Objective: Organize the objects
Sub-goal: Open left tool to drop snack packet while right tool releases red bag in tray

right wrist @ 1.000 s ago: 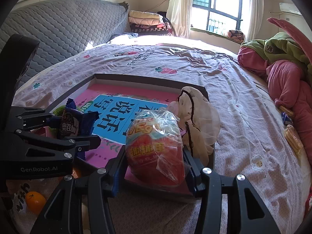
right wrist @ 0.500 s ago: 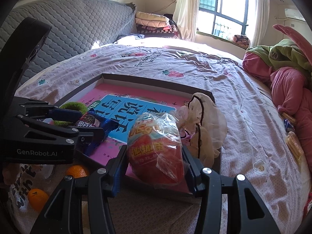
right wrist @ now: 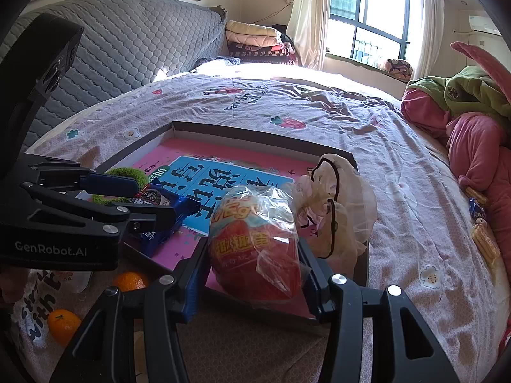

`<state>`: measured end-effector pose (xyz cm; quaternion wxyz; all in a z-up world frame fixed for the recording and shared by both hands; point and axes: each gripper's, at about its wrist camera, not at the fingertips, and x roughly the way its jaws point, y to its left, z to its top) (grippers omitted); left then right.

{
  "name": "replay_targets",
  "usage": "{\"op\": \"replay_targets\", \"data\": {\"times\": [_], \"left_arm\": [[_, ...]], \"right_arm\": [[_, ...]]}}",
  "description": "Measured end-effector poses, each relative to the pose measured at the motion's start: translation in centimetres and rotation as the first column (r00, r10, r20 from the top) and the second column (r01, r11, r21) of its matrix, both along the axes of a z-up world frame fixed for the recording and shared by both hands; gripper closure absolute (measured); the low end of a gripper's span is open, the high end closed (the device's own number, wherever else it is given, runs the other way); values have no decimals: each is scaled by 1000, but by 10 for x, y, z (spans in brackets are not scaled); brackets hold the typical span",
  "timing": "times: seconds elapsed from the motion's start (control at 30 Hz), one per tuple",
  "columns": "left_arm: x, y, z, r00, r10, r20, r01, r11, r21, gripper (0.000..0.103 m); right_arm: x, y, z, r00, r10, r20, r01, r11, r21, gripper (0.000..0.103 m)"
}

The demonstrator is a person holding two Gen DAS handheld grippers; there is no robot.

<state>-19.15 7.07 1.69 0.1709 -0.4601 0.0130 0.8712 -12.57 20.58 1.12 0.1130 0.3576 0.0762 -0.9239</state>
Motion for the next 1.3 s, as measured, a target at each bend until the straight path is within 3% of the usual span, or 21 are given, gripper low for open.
{"op": "replay_targets", "data": {"times": [0.3, 0.77, 1.3], "left_arm": [[2, -2, 3, 1000, 10, -3, -10, 1000, 4, 41], [11, -8, 15, 999, 35, -23, -35, 999, 23, 41], [27, -19, 25, 995, 88, -56, -87, 996, 29, 41]], "right_arm": [[-1, 0, 0, 1000, -10, 6, 10, 1000, -1, 51], [-1, 2, 2, 1000, -15, 18, 16, 1000, -24, 42], [9, 2, 15, 1000, -11, -28, 9, 998, -55, 35]]}}
